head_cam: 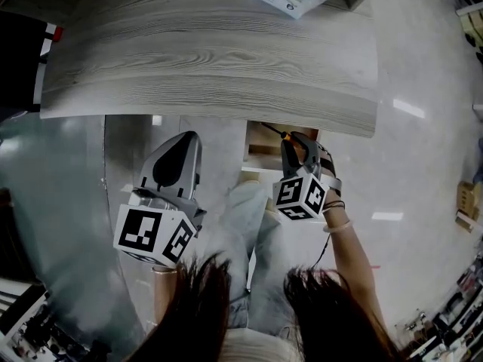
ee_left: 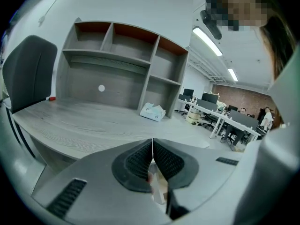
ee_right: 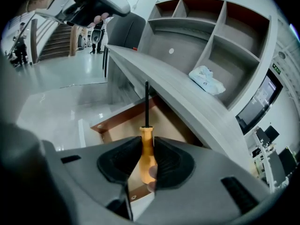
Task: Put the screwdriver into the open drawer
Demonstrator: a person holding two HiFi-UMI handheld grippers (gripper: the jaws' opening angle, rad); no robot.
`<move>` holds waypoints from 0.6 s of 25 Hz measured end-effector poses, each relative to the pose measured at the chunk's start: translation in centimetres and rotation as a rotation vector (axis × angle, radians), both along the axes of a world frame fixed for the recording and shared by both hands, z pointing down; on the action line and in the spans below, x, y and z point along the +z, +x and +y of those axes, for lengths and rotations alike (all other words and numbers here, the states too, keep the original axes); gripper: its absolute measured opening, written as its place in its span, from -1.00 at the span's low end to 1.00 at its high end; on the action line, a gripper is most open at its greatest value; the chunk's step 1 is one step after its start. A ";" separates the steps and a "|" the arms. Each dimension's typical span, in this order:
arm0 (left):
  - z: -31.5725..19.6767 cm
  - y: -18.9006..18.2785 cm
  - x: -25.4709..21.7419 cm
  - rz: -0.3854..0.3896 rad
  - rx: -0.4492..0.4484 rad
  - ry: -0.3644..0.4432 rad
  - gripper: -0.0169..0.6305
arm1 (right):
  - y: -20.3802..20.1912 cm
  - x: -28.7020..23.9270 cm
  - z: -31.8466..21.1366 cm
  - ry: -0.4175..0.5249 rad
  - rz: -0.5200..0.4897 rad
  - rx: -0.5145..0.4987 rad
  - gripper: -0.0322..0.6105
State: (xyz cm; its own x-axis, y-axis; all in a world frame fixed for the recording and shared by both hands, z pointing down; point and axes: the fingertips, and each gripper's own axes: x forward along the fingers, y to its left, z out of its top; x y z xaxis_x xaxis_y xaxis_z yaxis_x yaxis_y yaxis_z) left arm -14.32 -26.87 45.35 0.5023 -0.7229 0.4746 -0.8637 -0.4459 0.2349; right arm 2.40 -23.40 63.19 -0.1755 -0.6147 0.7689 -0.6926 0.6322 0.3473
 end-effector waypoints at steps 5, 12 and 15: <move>0.6 1.5 2.9 -0.018 0.049 0.000 -0.89 | -0.1 1.7 0.2 -0.037 0.021 -0.011 -0.59; 1.1 2.7 5.6 0.012 0.069 -0.014 -0.89 | -0.3 3.2 0.3 -0.084 0.042 -0.006 -0.59; 1.4 3.2 6.9 -0.001 0.087 -0.016 -0.89 | -0.2 3.7 0.2 -0.098 0.058 0.002 -0.59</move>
